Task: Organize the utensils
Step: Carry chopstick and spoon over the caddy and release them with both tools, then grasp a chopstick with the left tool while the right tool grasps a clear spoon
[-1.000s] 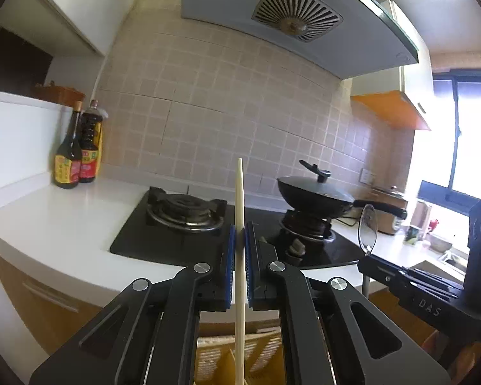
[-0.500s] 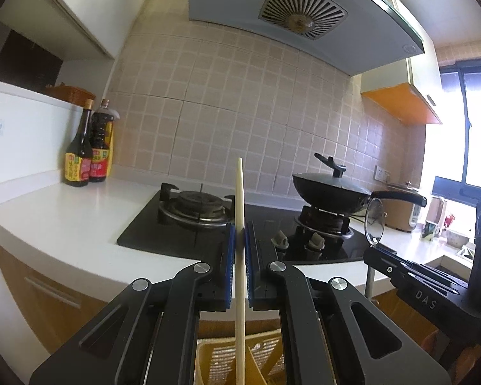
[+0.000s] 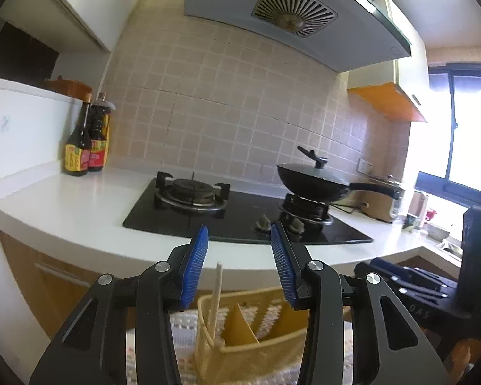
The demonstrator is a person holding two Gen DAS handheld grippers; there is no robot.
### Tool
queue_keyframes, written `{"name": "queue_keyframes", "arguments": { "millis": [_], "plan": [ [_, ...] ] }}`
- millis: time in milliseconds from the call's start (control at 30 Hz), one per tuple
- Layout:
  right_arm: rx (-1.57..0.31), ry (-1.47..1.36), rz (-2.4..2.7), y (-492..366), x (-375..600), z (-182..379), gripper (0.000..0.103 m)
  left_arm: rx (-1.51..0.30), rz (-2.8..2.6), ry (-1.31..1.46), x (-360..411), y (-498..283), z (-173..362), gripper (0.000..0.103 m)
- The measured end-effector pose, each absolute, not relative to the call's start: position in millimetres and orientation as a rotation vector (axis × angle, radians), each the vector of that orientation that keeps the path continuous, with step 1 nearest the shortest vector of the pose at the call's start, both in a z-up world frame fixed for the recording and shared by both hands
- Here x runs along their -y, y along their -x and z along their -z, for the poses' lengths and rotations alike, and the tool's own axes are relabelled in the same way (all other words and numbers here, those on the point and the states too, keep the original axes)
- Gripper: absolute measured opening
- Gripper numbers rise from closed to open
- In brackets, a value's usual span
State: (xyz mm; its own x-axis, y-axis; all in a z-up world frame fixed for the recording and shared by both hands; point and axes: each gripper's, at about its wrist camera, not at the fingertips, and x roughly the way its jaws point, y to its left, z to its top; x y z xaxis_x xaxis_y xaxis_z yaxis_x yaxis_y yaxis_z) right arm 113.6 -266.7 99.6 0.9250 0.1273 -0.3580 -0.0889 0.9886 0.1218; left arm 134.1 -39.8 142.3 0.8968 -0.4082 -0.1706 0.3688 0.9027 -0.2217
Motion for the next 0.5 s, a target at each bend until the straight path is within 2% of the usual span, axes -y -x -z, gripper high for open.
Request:
{"name": "queue_keyframes", "arguments": {
  "millis": [333, 500],
  "plan": [
    [-0.561, -0.117, -0.125, -75, 260, -99, 0.041, -0.282, 0.425, 0.129, 35, -87, -152, 0.039],
    [-0.746, -0.114, -0.157, -72, 255, -71, 0.041, -0.449, 0.434, 0.072, 33, -83, -128, 0.039]
  ]
}}
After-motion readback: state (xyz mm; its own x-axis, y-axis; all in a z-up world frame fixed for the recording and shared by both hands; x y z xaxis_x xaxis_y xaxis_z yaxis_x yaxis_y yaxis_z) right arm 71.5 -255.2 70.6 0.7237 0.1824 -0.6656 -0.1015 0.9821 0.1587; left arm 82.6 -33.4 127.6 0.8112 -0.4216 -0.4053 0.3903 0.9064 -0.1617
